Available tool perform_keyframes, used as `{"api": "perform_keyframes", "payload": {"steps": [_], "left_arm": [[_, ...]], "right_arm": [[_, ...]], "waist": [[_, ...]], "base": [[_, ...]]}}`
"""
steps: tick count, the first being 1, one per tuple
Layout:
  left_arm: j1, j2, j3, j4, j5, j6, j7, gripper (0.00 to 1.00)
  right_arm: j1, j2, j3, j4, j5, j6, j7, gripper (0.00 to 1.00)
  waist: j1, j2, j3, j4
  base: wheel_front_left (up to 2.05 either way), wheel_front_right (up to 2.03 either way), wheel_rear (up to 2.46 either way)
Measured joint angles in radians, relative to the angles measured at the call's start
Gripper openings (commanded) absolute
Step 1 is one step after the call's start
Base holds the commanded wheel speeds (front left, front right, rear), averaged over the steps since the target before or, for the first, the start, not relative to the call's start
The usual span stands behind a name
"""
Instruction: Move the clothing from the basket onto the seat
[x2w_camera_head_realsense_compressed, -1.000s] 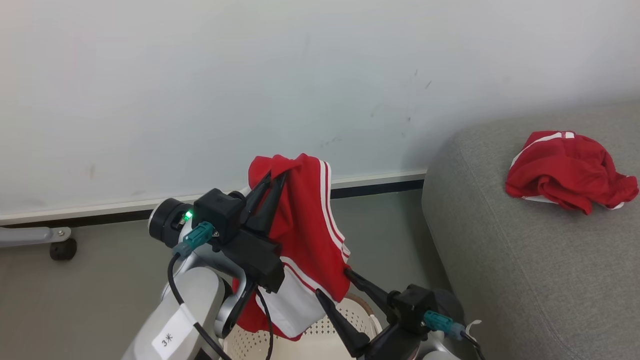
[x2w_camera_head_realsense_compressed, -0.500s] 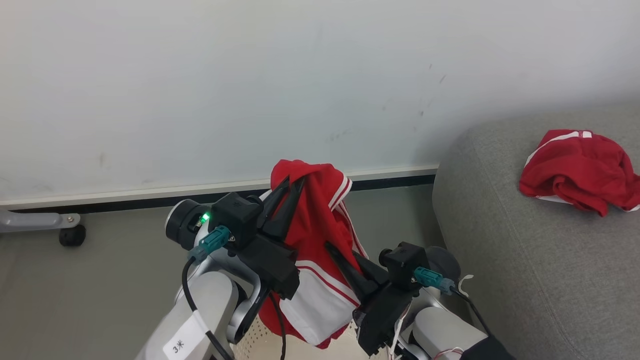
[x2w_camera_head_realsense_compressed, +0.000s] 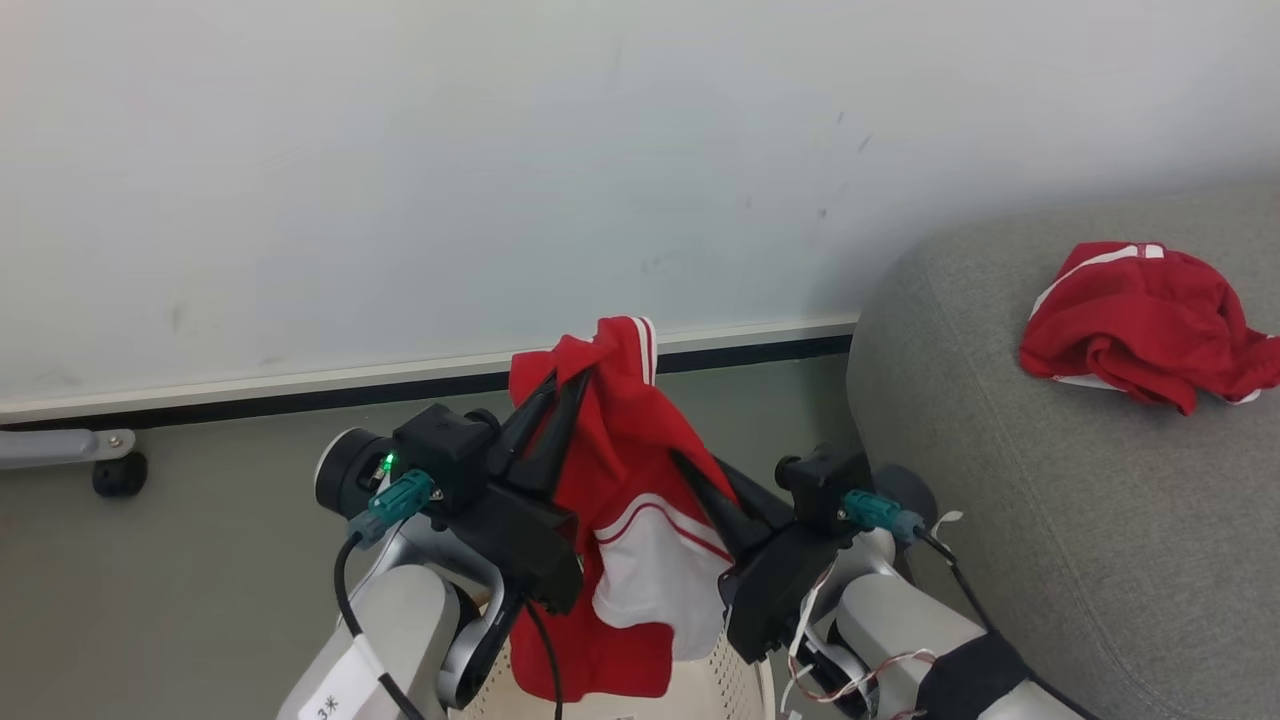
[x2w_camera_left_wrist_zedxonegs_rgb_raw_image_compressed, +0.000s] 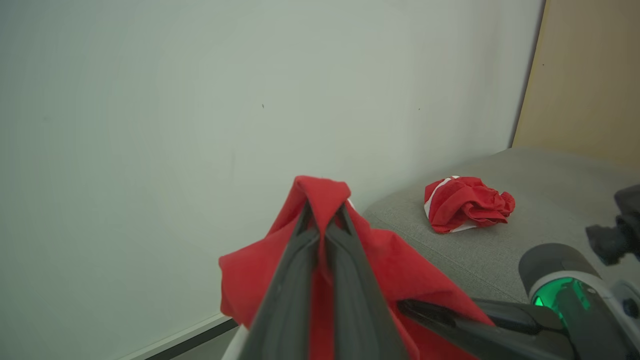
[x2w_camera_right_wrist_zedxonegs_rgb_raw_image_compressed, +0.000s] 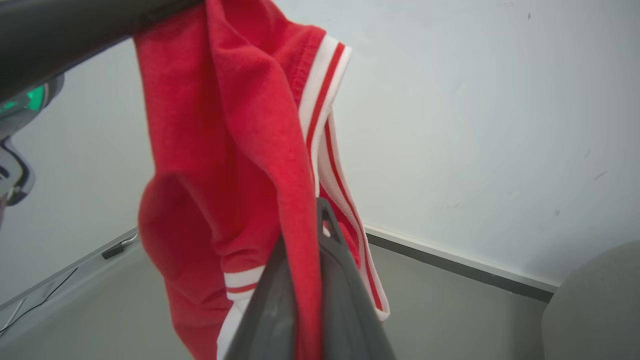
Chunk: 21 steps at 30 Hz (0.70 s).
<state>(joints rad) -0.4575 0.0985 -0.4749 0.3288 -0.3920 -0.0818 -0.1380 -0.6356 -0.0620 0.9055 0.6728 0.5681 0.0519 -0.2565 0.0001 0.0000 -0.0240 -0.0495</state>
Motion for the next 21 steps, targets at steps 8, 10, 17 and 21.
{"api": "perform_keyframes", "payload": {"steps": [8, 10, 17, 21], "left_arm": [[0.057, 0.027, 0.016, -0.01, -0.03, 0.002, -0.007, 1.0], [0.073, 0.03, 0.016, -0.011, -0.031, 0.002, -0.014, 1.0], [0.124, 0.037, 0.009, -0.017, -0.038, 0.001, -0.027, 1.0], [0.16, 0.044, 0.004, -0.025, -0.038, -0.007, -0.037, 1.0]], "right_arm": [[-0.079, -0.007, -0.08, 0.044, 0.003, 0.0, 0.0, 0.0], [-0.094, -0.023, -0.099, 0.042, 0.002, 0.0, 0.0, 0.0], [-0.097, -0.103, -0.141, 0.014, -0.014, -0.016, 0.0, 0.0], [-0.096, -0.141, -0.151, -0.022, -0.035, -0.026, 0.0, 0.0]], "waist": [[0.0, 0.0, 0.009, -0.042], [0.0, 0.0, 0.01, -0.056], [0.0, 0.0, 0.012, -0.106], [0.0, 0.0001, 0.01, -0.147]], "base": [[0.0, 0.0, 0.0], [0.0, 0.0, 0.0], [0.0, 0.0, 0.0], [0.0, 0.0, 0.0]]}}
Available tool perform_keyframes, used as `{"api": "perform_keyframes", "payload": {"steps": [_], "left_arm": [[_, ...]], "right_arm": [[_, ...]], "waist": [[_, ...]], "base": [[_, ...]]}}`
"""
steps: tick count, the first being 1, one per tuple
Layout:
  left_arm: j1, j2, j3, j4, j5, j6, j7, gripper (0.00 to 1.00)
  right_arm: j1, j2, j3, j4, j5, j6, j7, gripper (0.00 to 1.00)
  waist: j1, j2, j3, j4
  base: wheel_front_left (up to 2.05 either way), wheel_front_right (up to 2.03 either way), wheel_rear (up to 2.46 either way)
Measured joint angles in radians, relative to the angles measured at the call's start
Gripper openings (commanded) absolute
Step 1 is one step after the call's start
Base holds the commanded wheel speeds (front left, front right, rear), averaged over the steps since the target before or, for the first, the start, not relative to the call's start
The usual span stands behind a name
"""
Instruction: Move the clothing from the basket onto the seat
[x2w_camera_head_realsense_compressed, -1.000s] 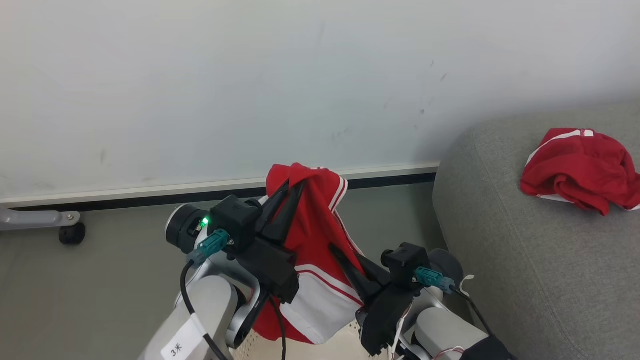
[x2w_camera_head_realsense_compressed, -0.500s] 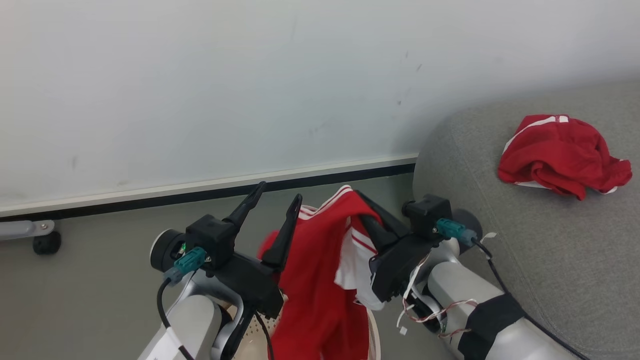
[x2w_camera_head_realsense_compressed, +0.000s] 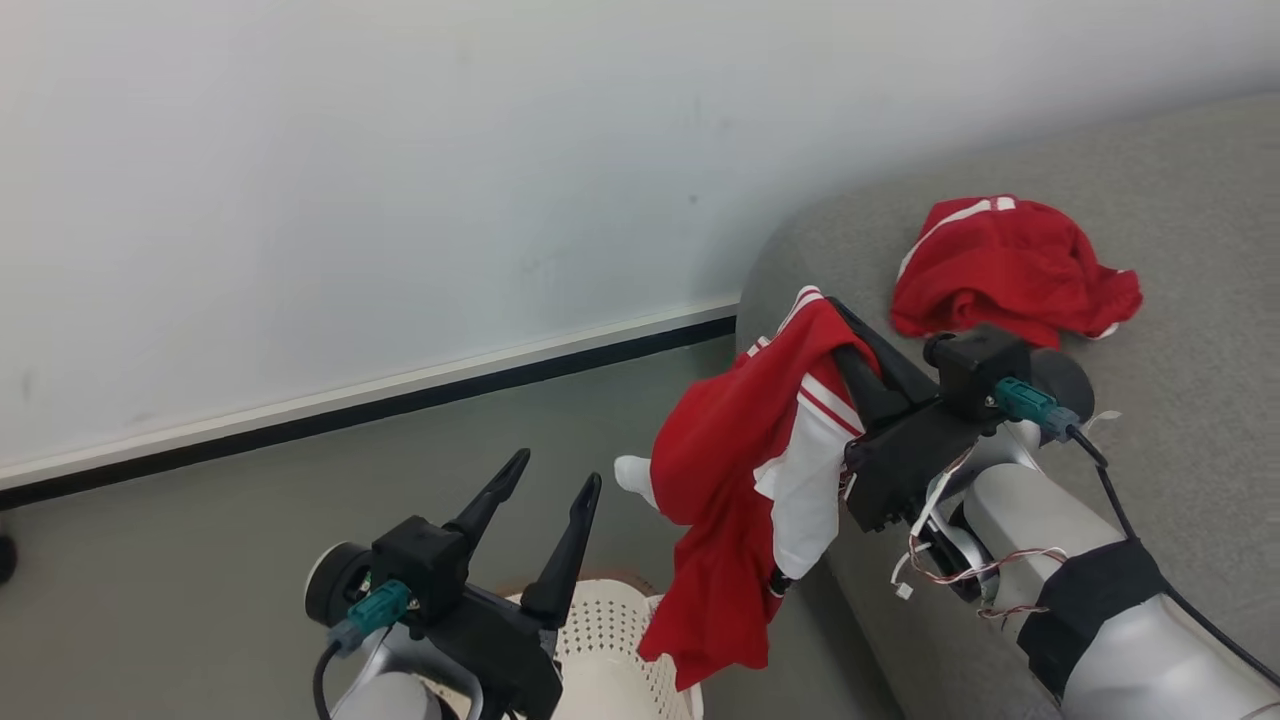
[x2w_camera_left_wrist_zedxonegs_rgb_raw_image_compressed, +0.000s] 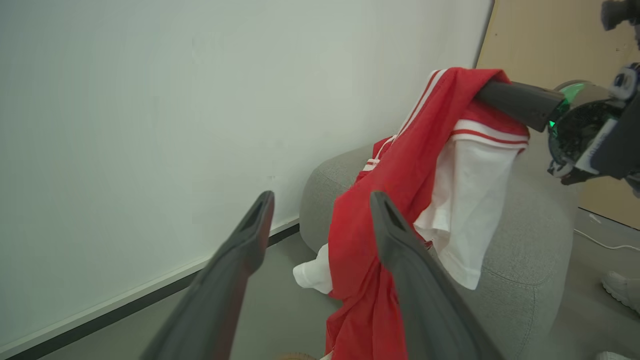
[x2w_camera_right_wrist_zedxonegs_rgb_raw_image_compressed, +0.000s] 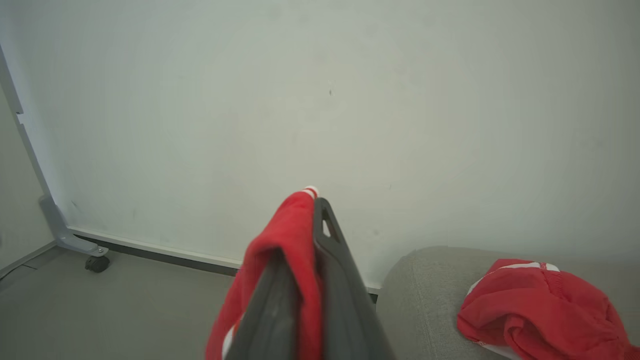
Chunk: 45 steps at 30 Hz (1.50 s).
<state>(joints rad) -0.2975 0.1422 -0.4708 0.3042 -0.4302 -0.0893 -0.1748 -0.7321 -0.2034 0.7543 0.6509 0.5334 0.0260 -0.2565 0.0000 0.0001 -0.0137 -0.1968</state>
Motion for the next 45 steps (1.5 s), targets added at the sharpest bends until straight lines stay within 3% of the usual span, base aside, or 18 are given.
{"api": "perform_keyframes", "payload": {"steps": [7, 17, 24, 32, 45], "left_arm": [[0.043, -0.01, -0.04, -0.029, 0.0, -0.008, -0.013, 1.0], [0.063, -0.017, -0.058, -0.057, 0.004, -0.007, -0.026, 1.0], [0.059, -0.025, -0.077, -0.063, 0.011, -0.007, -0.025, 1.0], [0.046, -0.023, -0.089, -0.096, 0.028, -0.006, -0.01, 1.0], [-0.032, 0.019, -0.059, -0.19, 0.066, 0.003, 0.007, 1.0]], "right_arm": [[0.0, -0.067, -0.015, -0.081, -0.04, -0.009, 0.0, 0.0], [-0.021, -0.093, -0.02, -0.148, -0.051, -0.001, 0.0, 0.0], [-0.023, -0.148, -0.053, -0.156, -0.051, 0.002, 0.0, 0.0], [-0.164, -0.212, -0.107, -0.133, -0.051, 0.019, 0.0, 0.0], [-0.531, -0.312, -0.219, -0.053, -0.059, 0.036, 0.048, 0.0]], "waist": [[0.0, -0.0001, -0.004, -0.102], [0.0, 0.0, 0.001, -0.243], [-0.0001, -0.0001, 0.026, -0.316], [0.0, 0.0, 0.092, -0.315], [0.0001, 0.0, 0.225, -0.22]], "base": [[0.0, 0.0, 0.0], [0.0, 0.0, 0.0], [0.0, 0.0, 0.0], [0.0, 0.0, 0.0], [0.0, 0.0, 0.0]]}}
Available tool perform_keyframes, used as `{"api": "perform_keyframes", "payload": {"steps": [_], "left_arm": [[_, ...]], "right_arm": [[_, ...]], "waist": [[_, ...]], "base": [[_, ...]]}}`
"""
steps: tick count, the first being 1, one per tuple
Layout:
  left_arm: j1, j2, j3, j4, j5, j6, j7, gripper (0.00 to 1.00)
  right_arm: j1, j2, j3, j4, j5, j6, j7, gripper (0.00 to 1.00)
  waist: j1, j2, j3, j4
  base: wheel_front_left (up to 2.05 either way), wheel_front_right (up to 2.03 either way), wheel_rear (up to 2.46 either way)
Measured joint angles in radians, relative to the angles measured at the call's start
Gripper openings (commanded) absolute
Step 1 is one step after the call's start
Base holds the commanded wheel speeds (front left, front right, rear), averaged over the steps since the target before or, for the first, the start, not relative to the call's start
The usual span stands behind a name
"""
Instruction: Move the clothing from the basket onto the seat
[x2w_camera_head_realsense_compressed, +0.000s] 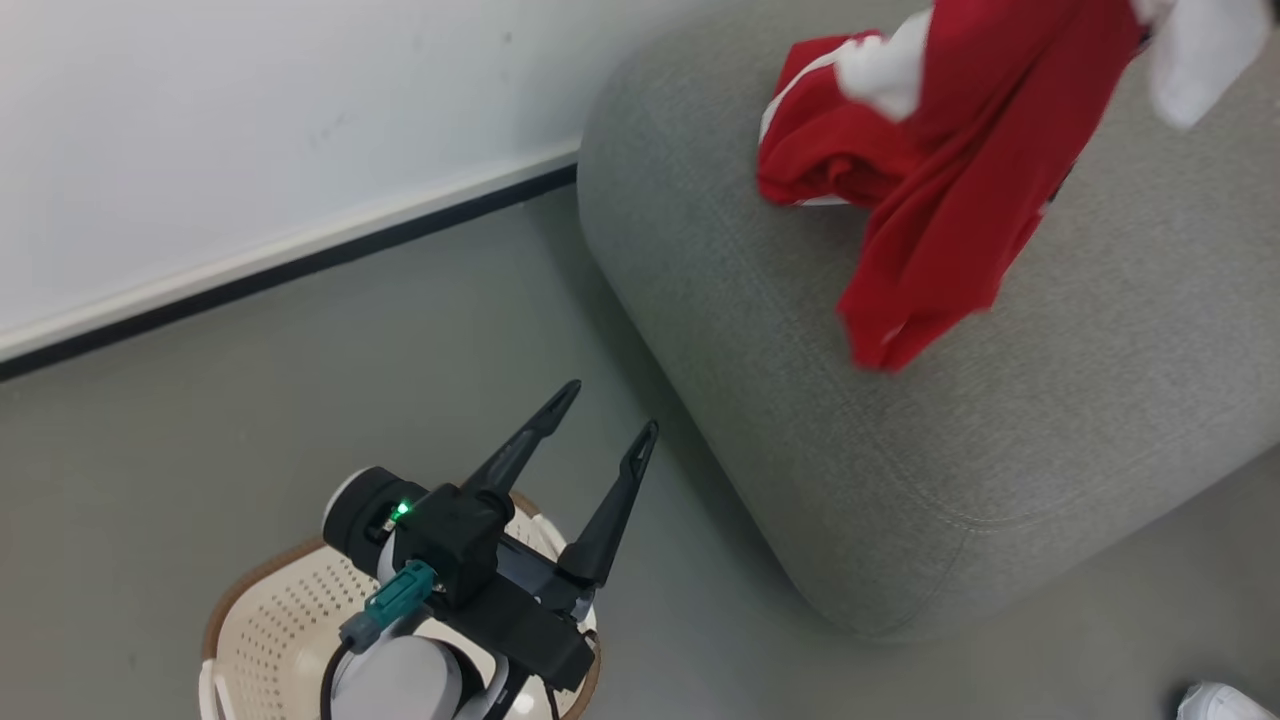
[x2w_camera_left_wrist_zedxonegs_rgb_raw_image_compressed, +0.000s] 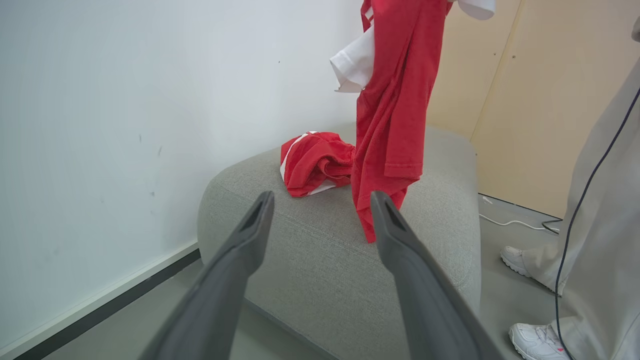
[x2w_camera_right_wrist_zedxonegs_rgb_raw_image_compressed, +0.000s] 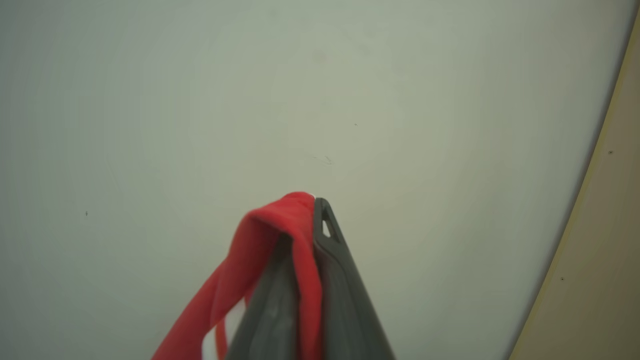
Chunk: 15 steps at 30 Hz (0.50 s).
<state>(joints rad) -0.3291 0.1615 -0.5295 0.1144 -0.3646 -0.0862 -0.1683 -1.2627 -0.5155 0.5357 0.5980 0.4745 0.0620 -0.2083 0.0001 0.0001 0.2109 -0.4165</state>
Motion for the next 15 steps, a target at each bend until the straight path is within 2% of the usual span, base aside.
{"api": "perform_keyframes", "payload": {"steps": [7, 11, 15], "left_arm": [[-0.027, 0.037, 0.015, -0.061, 0.016, 0.007, 0.01, 1.0], [-0.055, 0.043, 0.013, -0.097, 0.024, 0.007, 0.023, 1.0], [-0.079, 0.044, 0.006, -0.132, 0.045, 0.007, 0.031, 1.0]], "right_arm": [[-0.183, -0.057, -0.056, 0.066, -0.019, -0.015, 0.036, 0.0], [-0.209, -0.111, -0.085, 0.119, -0.019, -0.037, 0.051, 0.0], [-0.2, -0.125, -0.097, 0.183, -0.018, -0.058, 0.058, 0.0]], "waist": [[0.0001, 0.0001, 0.087, 0.056], [0.0001, 0.0, 0.139, 0.086], [0.0001, 0.0001, 0.189, 0.114]], "base": [[0.0, 0.0, 0.0], [0.0, 0.0, 0.0], [0.0, 0.0, 0.0]]}}
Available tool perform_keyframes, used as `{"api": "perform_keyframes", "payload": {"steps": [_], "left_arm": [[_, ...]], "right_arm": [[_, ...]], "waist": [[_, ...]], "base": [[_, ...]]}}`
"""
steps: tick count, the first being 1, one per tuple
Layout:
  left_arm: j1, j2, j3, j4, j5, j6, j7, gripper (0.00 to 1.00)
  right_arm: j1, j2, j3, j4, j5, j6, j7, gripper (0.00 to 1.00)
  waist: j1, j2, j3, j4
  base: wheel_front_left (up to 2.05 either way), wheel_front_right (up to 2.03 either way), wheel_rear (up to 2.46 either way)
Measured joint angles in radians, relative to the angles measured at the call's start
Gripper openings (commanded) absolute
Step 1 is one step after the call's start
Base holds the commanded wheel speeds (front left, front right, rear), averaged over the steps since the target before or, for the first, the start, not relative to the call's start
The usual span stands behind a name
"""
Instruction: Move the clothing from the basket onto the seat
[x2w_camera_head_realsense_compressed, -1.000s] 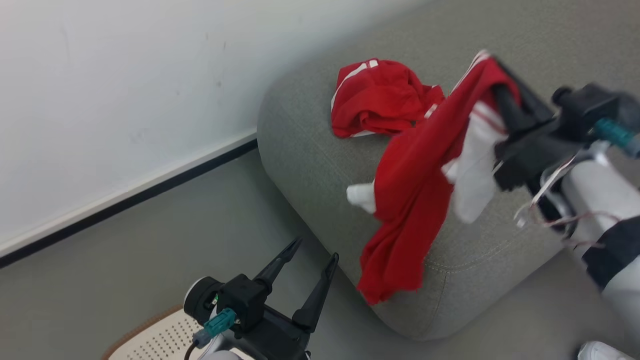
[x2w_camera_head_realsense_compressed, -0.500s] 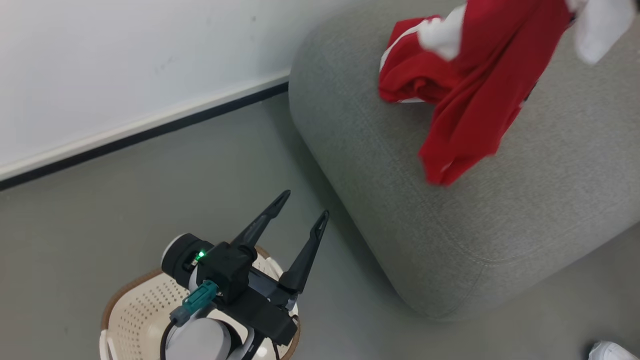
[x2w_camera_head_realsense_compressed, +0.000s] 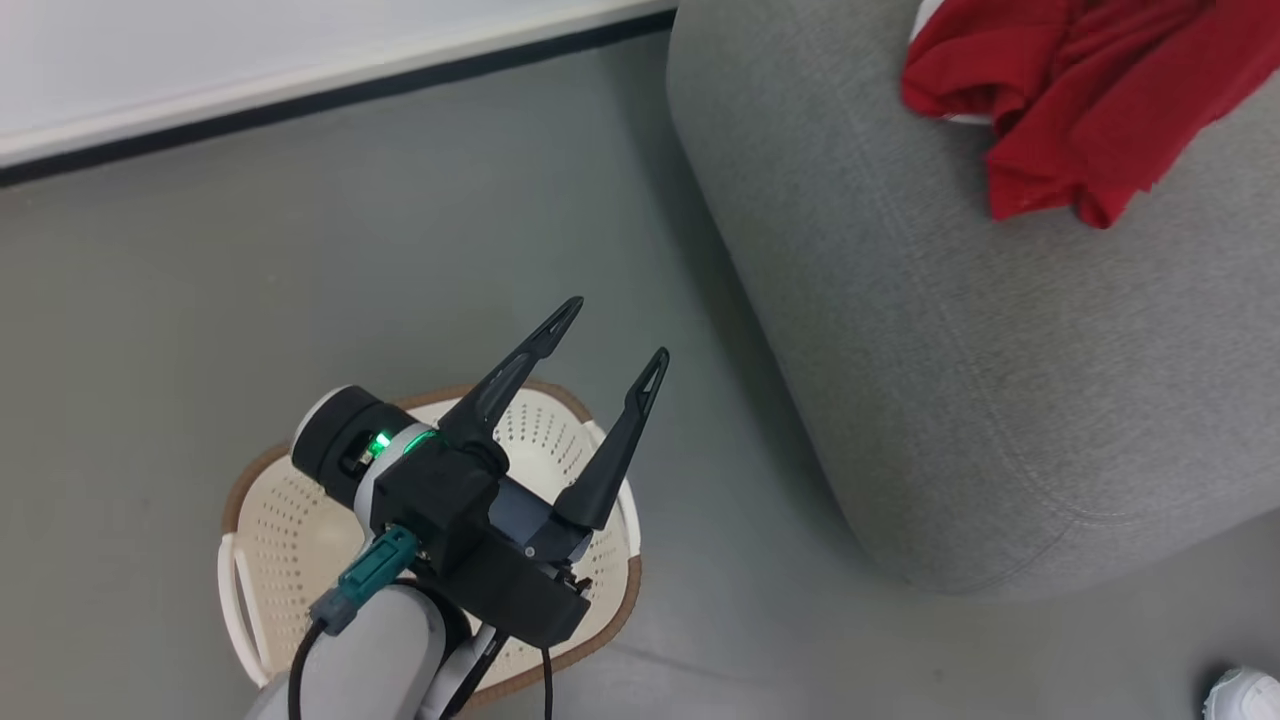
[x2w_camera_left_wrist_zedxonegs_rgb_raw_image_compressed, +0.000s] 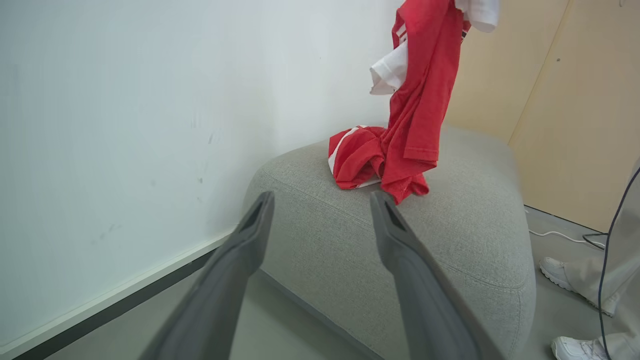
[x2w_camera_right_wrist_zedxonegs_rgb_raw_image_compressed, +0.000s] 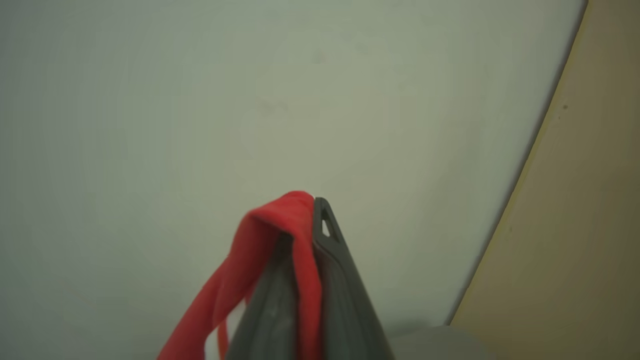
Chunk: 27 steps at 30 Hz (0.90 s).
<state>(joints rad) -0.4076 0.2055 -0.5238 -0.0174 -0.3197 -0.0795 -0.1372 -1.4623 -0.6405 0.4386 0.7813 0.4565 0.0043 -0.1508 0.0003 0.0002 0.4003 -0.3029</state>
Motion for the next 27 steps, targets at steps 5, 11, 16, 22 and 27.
{"api": "perform_keyframes", "payload": {"steps": [5, 11, 16, 22, 27], "left_arm": [[-0.024, 0.007, -0.003, -0.032, 0.011, -0.001, 0.013, 1.0], [-0.042, 0.017, -0.001, -0.033, 0.015, -0.001, 0.021, 1.0], [-0.049, 0.022, 0.002, -0.023, 0.016, -0.001, 0.021, 1.0], [-0.054, 0.03, 0.006, -0.003, 0.016, -0.001, 0.013, 1.0], [-0.052, 0.03, 0.005, 0.015, 0.015, -0.01, 0.003, 1.0]], "right_arm": [[0.069, 0.01, 0.021, 0.074, -0.002, -0.016, 0.001, 0.0], [0.141, 0.099, 0.066, 0.153, -0.017, -0.016, -0.006, 0.0], [0.176, 0.134, 0.077, 0.219, -0.015, -0.015, -0.017, 0.0], [0.187, 0.171, 0.083, 0.263, -0.01, -0.003, -0.04, 0.29], [0.212, 0.197, 0.092, 0.29, -0.007, 0.026, -0.06, 1.0]], "waist": [[0.0, 0.0, 0.062, 0.032], [0.0, 0.0001, 0.128, 0.063], [0.0, 0.0, 0.16, 0.083], [-0.0002, -0.0001, 0.161, 0.078], [-0.0002, 0.0, 0.145, 0.06]], "base": [[0.0, 0.0, 0.0], [0.0, 0.0, 0.0], [0.0, 0.0, 0.0], [0.0, 0.0, 0.0], [0.0, 0.0, 0.0]]}}
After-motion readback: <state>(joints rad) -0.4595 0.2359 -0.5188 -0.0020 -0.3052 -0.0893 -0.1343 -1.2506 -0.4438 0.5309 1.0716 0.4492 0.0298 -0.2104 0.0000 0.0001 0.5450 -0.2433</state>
